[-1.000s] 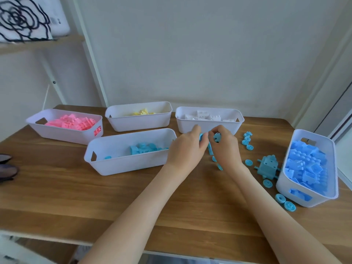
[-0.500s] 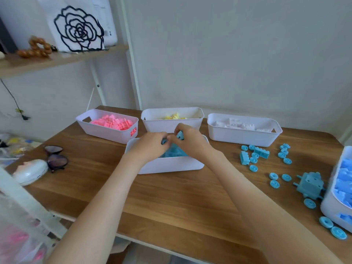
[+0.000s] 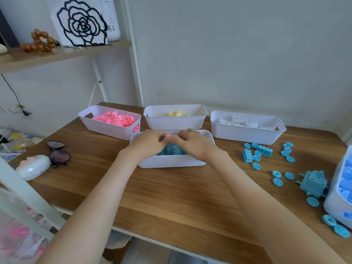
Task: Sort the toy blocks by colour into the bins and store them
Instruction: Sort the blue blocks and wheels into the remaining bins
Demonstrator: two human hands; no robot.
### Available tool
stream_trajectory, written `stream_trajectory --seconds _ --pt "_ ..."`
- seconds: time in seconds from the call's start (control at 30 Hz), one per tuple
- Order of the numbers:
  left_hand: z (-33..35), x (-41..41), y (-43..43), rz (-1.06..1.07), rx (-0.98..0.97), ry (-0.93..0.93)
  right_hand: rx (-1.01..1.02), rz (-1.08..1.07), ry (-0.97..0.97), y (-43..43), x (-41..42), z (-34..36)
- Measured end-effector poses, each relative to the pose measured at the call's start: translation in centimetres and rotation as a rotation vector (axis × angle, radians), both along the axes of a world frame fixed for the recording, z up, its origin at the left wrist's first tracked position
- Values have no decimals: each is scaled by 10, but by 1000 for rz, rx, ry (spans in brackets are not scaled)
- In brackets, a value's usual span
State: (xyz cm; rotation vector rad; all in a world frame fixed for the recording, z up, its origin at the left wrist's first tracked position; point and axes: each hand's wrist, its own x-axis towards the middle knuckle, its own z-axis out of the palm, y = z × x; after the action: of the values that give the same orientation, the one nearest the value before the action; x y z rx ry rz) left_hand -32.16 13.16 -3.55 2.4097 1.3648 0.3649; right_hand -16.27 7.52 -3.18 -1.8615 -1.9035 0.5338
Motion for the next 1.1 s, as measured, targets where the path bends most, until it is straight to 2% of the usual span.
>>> stream_trajectory --seconds 0.17,0.3,0.4,0.47,0.57,0.67,0.77,0.87,0.97,1.1 --pt "12 6 -12 51 168 -22 168 -42 102 -15 22 10" --pt "29 44 -39 243 308 -331 184 -8 138 -42 52 11" --pt "29 90 -69 132 332 -436 247 -93 101 -74 85 6" --pt "21 116 -89 -56 330 -414 266 -156 32 -102 103 1" --pt "-3 149 -113 -311 288 -240 259 -232 -69 -153 129 -12" --pt "-24 166 -115 -319 212 -48 157 -275 -73 -200 139 -18" --pt "-38 183 -116 -281 144 36 73 -322 -49 -236 146 -28" --pt "-50 201 -131 -350 287 42 41 -342 -103 -248 147 -47" --pt "-60 216 -143 -455 422 6 97 -353 -248 -242 149 -61" --pt "-70 227 -141 -443 388 101 174 -405 -354 -235 150 -71"
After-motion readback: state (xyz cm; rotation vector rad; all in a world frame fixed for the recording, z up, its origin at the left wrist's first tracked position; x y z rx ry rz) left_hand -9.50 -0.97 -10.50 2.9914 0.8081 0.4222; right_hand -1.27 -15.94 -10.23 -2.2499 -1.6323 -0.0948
